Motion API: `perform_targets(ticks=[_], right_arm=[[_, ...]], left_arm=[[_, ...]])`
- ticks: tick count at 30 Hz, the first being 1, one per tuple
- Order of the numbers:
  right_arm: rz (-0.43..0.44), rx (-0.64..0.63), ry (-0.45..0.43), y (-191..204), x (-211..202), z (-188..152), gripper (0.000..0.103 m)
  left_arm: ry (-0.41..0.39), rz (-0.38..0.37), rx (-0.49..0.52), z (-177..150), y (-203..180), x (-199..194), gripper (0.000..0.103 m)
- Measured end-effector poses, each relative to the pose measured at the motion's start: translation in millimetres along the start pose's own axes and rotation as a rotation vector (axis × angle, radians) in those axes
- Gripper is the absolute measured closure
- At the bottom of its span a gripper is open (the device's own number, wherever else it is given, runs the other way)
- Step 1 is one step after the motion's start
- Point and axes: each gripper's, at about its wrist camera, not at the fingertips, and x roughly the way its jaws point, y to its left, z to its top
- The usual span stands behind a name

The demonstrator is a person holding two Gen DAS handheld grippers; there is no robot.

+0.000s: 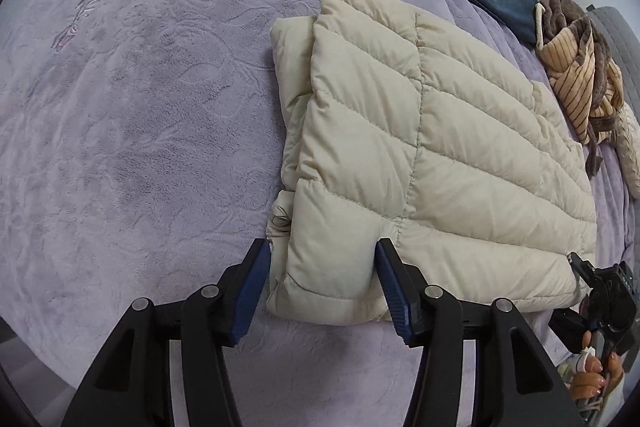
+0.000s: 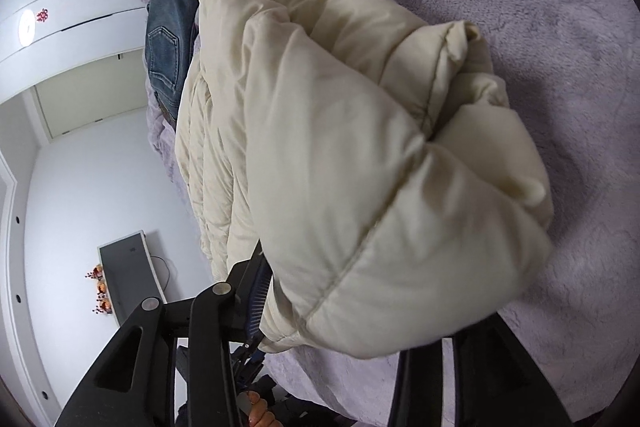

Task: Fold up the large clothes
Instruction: 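Open both tools and withdraw from the folded bundle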

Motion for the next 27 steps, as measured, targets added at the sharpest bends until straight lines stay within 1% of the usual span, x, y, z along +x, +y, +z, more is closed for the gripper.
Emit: perform_targets(ticks=[2, 10, 14, 15, 16, 17, 18, 19, 20, 21, 22, 23, 24, 25, 26, 27], right_arm=[[-0.044, -0.024, 0.006, 5, -4, -6, 0.044], [-0.216, -0.184, 0.06, 44, -5, -33, 0.039], [-0.274, -0.288, 0.1, 65, 8, -40, 0.039], [-0.289, -0.318, 0.112, 71, 10, -44, 0.038], [-0.3, -0.348, 0.124, 76, 14, -47, 0.033], [-0.31, -0.377, 0.137, 78, 18, -49, 0.031], [-0.319, -0.405, 0.147, 80, 21, -53, 0.031], [-0.329, -0.432, 0.155, 81, 22, -58, 0.031], [-0.337, -0.456, 0.162, 86, 26, -61, 0.031], [-0.344, -0.479, 0.169, 88, 22, -71, 0.031], [-0.353, -0.5, 0.172, 92, 25, -75, 0.031], [-0.361, -0.52, 0.175, 96, 28, -78, 0.031], [-0.369, -0.538, 0.177, 101, 32, -83, 0.031], [-0.376, -0.555, 0.181, 99, 26, -88, 0.031], [-0.383, -0.571, 0.185, 95, 18, -92, 0.028], [-0.391, -0.583, 0.187, 98, 19, -95, 0.027]], left_arm=[[-0.005, 0.016, 0.01, -1, 1, -3, 0.047], [-0.003, 0.061, 0.051, 0, -7, -11, 0.047], [0.0, 0.073, 0.063, 1, -11, -15, 0.047], [0.0, 0.075, 0.067, 1, -10, -16, 0.047], [0.001, 0.076, 0.072, 1, -10, -18, 0.047], [0.002, 0.078, 0.077, 1, -10, -18, 0.047], [0.005, 0.081, 0.081, 0, -10, -19, 0.045], [0.01, 0.086, 0.085, 1, -11, -18, 0.037], [0.006, 0.092, 0.086, 1, -11, -19, 0.011], [-0.015, 0.099, 0.085, 0, -10, -22, 0.0], [-0.04, 0.11, 0.088, 0, -9, -26, 0.0], [-0.045, 0.116, 0.096, 0, -8, -28, 0.0], [-0.044, 0.116, 0.103, 1, -7, -28, 0.0], [-0.043, 0.114, 0.106, 1, -6, -28, 0.0], [-0.041, 0.112, 0.108, 3, -6, -27, 0.0], [-0.038, 0.113, 0.112, 4, -5, -27, 0.0]])
